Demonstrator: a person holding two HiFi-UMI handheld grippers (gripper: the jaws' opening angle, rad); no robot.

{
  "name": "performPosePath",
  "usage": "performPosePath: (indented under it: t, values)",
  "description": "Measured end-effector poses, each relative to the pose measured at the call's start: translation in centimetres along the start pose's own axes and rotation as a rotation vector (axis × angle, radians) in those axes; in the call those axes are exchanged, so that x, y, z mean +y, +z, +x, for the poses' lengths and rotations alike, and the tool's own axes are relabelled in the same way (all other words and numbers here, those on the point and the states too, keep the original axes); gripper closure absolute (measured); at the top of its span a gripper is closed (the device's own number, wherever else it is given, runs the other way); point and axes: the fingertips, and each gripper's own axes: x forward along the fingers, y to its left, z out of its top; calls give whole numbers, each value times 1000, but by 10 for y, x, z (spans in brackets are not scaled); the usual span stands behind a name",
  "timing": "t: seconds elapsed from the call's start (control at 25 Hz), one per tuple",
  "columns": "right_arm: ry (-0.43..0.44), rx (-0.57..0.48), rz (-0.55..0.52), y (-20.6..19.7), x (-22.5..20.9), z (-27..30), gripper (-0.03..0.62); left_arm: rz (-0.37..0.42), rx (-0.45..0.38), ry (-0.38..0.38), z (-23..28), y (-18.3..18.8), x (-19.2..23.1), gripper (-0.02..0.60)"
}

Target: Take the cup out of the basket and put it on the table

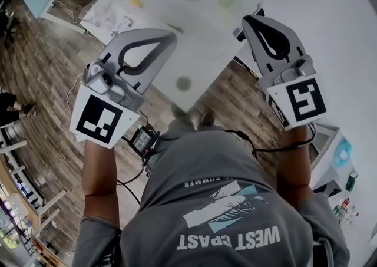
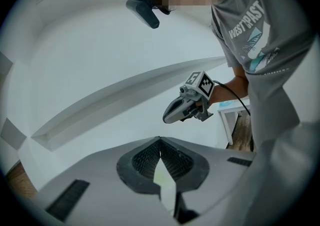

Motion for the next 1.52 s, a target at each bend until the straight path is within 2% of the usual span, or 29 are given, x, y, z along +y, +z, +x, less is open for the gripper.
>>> performPosePath:
  t: [0.48, 0.76, 1.16, 1.52]
  values:
    - [-128, 110, 13, -7, -26, 76, 582, -10, -96, -60, -13, -43, 63, 571]
    - [-141, 162, 31, -23, -59, 115, 582, -33, -102, -88, 3, -60, 79, 572]
    - [-99, 295, 97, -88, -120, 182, 580, -94, -44, -65, 31, -82, 98, 571]
    - [-23, 526, 172, -174, -151, 249, 539, -151, -9, -8, 37, -101, 114, 571]
